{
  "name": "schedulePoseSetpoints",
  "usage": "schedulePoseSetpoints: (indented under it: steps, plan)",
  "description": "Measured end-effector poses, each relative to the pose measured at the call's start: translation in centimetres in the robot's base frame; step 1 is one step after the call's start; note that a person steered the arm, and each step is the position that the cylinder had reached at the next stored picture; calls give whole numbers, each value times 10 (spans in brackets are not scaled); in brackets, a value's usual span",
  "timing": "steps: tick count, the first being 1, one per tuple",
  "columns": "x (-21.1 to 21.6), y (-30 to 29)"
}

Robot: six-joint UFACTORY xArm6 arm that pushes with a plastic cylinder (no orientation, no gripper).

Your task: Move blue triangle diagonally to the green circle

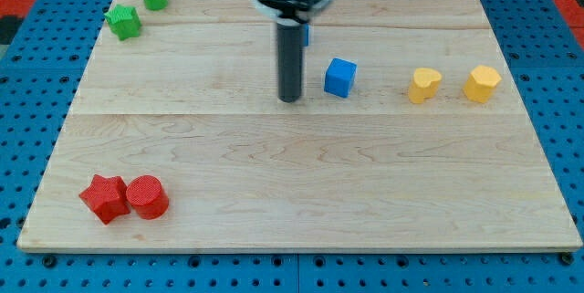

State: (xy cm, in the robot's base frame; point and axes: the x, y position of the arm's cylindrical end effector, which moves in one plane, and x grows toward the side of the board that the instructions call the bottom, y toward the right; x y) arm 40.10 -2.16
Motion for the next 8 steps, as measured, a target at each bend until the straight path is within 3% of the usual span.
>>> schedulePoseSetpoints:
  steps: [1,2,3,5,7,8]
  plan:
    - [-26,20]
    - [-26,69]
    - [-25,59]
    - [-143,74]
    - [-90,-56]
    - [-78,-75]
